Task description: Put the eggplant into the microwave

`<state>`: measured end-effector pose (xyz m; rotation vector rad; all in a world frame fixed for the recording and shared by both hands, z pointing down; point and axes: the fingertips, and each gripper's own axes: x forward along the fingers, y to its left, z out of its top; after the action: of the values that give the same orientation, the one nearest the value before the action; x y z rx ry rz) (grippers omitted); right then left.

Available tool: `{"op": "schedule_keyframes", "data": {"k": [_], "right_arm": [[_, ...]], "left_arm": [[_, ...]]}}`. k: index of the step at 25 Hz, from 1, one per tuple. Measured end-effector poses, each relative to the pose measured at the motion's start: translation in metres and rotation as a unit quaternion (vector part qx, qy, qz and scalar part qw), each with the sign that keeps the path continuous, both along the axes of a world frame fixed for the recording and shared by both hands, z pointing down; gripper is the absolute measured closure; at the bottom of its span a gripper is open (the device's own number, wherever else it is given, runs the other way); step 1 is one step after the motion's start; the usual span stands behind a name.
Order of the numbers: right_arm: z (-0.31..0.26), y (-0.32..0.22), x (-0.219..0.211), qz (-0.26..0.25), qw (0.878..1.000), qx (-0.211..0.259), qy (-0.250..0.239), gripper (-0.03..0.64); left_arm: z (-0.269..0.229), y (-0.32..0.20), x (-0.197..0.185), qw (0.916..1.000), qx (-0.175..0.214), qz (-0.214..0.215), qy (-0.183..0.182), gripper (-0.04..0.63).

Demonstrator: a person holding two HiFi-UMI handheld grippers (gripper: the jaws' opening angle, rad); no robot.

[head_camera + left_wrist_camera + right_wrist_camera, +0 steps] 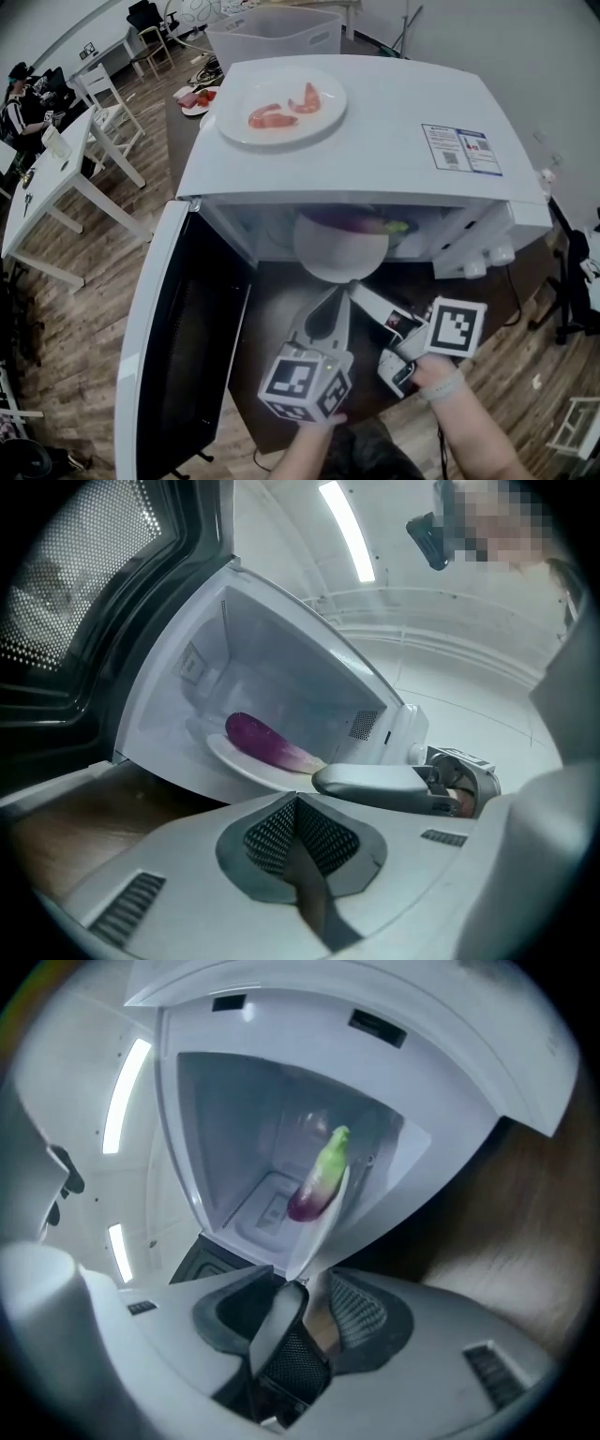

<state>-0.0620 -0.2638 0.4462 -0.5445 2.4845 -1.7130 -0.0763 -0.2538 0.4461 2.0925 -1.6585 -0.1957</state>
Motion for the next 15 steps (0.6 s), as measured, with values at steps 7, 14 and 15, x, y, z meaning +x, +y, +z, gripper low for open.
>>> {"op": "schedule_keyframes", "data": {"k": [7, 14, 15], "right_arm": [[-0.001, 0.003, 0.003, -0.019, 0.993, 0.096, 0.061, 0.508], [-0.002, 0.002, 0.002, -0.026, 0.981, 0.159, 0.111, 0.613], [-0.001, 0.002, 0.001, -0.031, 0.977, 0.172, 0.124, 0.612]], "left_arm": [[0.005, 0.000, 0.000, 0.9998, -0.018, 0.010, 0.000, 0.595], [0.003, 0.005, -0.010, 0.9998, -0.018, 0.000, -0.012, 0.595], [0.003, 0.005, -0.012, 0.9998, -0.019, -0.002, -0.011, 0.595]]}}
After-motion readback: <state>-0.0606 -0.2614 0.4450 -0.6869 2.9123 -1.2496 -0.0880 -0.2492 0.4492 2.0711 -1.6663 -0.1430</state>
